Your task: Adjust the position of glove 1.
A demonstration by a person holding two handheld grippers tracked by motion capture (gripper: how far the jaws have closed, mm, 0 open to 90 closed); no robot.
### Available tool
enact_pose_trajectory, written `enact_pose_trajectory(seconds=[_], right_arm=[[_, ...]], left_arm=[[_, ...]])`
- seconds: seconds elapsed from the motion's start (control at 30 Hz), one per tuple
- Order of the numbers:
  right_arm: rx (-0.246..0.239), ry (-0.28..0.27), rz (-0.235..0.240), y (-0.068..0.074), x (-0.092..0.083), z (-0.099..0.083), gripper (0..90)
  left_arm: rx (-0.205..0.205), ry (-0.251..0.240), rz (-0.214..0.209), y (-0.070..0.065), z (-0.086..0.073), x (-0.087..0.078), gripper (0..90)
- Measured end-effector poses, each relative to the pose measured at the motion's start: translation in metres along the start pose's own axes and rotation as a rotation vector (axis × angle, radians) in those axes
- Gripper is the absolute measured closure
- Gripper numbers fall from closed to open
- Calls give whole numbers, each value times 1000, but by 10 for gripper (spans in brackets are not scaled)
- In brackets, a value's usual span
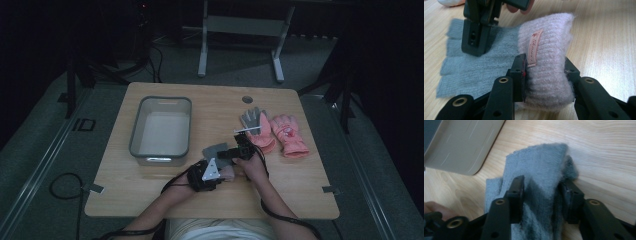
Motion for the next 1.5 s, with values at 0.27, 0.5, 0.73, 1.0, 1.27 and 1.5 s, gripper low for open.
enact_pose_trajectory(seconds=[0.27, 0.5, 0.73, 1.0, 1.27, 1.5], right_arm=[[-41, 9, 44, 17, 11, 8, 668], [-148, -44, 7, 25, 3, 13, 742], [-146, -70, 13, 28, -10, 20, 744], [-133, -142, 30, 36, -33, 40, 745], [-148, -192, 42, 46, -51, 60, 747], [-155, -224, 43, 52, -59, 78, 747]], left_arm=[[-19, 3, -8, 2, -1, -2, 648], [-2, 13, 10, 1, 0, -5, 649], [9, 22, 4, 4, 9, -13, 656], [65, 15, 2, 14, 39, -23, 659], [114, 38, -3, 23, 62, -34, 663], [166, 47, -22, 39, 79, -45, 666]])
Point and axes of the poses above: each handheld gripper's, and its own axes: x roughly forward along the jaws, z roughly out of its top, y roughly to its left, the point moved 9 cm from there along x, roughly forward along the jaws, and after that the axes turned 14 degrees about -y, right-handed, at the moved point
